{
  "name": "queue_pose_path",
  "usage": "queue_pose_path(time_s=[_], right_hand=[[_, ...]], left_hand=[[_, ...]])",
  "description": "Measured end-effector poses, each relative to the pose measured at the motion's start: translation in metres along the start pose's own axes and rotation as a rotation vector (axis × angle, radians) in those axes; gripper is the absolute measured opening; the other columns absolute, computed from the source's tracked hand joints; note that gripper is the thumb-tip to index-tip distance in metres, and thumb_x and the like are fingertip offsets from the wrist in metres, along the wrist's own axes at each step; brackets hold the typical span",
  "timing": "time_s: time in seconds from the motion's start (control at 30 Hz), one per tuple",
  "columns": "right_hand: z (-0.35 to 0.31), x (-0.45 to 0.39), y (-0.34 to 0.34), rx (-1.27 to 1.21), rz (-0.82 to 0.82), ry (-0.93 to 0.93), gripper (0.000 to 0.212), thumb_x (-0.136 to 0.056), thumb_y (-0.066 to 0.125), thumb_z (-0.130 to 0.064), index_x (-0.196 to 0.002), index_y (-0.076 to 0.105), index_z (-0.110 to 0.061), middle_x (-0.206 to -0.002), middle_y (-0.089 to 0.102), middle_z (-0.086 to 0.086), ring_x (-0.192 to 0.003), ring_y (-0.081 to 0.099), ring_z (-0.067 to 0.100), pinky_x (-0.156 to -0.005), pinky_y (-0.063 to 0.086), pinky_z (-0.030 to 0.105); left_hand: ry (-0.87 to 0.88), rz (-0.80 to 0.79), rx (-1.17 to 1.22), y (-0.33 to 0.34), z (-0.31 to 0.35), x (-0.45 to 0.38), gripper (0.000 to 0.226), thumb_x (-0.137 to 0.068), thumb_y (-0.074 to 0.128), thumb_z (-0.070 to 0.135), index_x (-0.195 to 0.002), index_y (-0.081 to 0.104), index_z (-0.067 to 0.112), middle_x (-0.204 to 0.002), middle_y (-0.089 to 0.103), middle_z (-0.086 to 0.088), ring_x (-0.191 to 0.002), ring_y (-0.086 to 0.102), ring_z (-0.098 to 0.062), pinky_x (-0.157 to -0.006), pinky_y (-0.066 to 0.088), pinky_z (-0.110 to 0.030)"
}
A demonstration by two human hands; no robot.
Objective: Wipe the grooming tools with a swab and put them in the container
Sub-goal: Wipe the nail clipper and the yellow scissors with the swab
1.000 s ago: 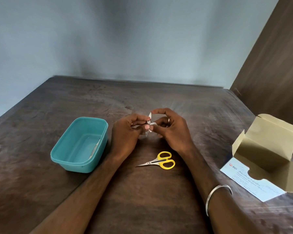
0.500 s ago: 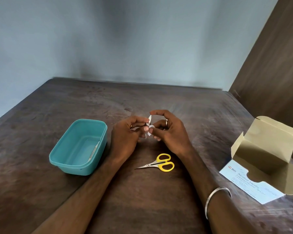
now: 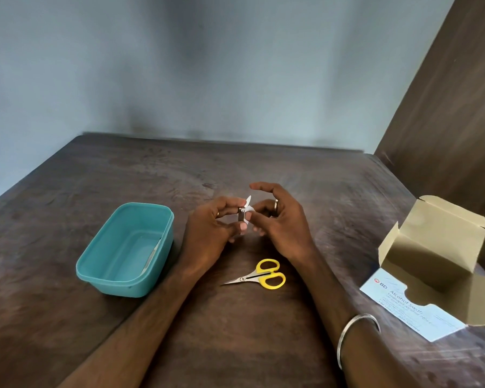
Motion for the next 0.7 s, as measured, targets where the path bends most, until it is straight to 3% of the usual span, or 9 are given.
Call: queue_pose_path(time_s=[0.4, 0.57, 0.7], right_hand=[[0.0002, 0.0009, 0.0000, 0.014, -0.007, -0.001, 0.047, -0.083, 0.077, -0.003, -0.122, 0.062, -0.024, -0.079, 0.076, 0.002, -0.066, 0.071, 0.021, -0.062, 0.058, 0.037], [0.0010, 0.0000, 0.0017, -0.011, 0.003, 0.013, 0.054, -0.082, 0.078, -0.004, -0.123, 0.058, -0.032, -0.081, 0.077, 0.003, -0.065, 0.070, 0.017, -0.060, 0.055, 0.031], [0.0018, -0.0011, 0.0005, -0.009, 0.027, 0.025, 0.064, -0.080, 0.080, -0.003, -0.130, 0.054, -0.032, -0.082, 0.077, 0.003, -0.068, 0.072, 0.020, -0.061, 0.054, 0.029]], left_hand=[[0.037, -0.025, -0.061, 0.0016, 0.0085, 0.0043, 0.047, -0.076, 0.082, 0.007, -0.117, 0.066, 0.025, -0.113, 0.068, 0.009, -0.070, 0.072, -0.006, -0.066, 0.058, -0.018], [0.039, -0.022, -0.052, 0.0024, 0.0067, 0.0029, 0.048, -0.078, 0.080, 0.006, -0.119, 0.066, 0.026, -0.114, 0.069, 0.010, -0.100, 0.069, -0.008, -0.074, 0.061, -0.024], [0.041, -0.017, -0.057, 0.0042, 0.0042, 0.0014, 0.048, -0.080, 0.079, 0.007, -0.124, 0.065, 0.022, -0.118, 0.069, 0.008, -0.107, 0.065, -0.002, -0.077, 0.061, -0.028]])
Point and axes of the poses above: each hand's wrist, its own x-axis away from the middle knuckle, its own y-axis out of the palm, z = x × y, the point moved 4 cm from there along -x, towards the middle knuckle
